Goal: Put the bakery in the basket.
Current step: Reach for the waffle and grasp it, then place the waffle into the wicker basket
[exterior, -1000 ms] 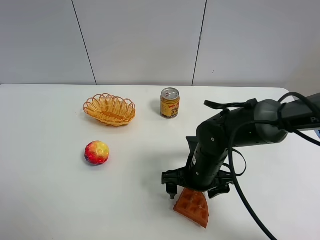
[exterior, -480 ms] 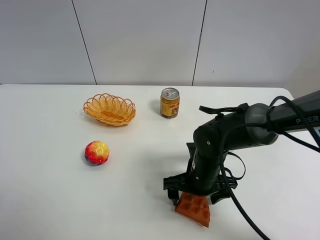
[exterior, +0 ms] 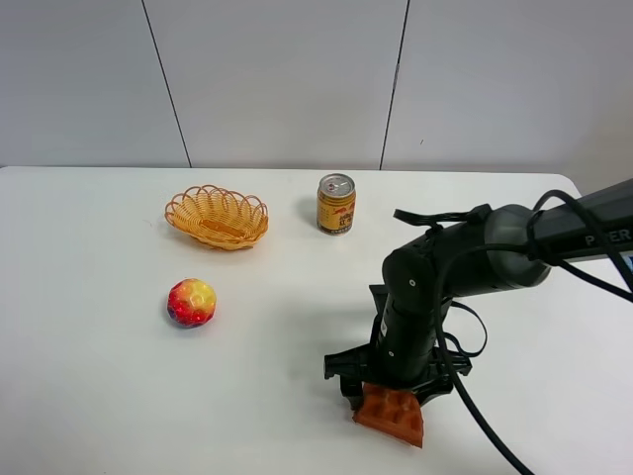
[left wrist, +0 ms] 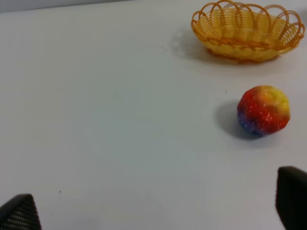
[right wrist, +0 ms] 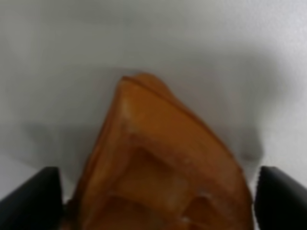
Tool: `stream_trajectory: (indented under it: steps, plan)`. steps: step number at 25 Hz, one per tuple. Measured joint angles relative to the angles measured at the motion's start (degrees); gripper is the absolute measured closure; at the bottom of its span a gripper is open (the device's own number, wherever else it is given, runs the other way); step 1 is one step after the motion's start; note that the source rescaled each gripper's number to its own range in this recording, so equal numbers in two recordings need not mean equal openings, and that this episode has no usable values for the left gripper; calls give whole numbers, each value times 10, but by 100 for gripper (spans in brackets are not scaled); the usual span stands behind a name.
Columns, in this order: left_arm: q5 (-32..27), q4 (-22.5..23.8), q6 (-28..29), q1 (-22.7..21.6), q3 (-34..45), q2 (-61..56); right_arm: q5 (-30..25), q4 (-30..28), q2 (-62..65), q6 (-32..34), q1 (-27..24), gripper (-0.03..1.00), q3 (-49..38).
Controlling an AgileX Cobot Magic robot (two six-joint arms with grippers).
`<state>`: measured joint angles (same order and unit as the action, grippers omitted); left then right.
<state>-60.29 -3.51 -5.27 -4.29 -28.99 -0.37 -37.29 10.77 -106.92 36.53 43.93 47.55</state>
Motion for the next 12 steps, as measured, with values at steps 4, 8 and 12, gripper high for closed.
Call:
stream_trajectory:
  steps: [4, 8, 12]
  plan:
    - [0, 0, 0, 0, 0, 0, -1, 0, 0, 0, 0, 96, 0]
    - [0, 0, 0, 0, 0, 0, -6, 0, 1, -36, 0, 96, 0]
    - [0, 0, 0, 0, 0, 0, -17, -1, 21, -59, 0, 96, 0]
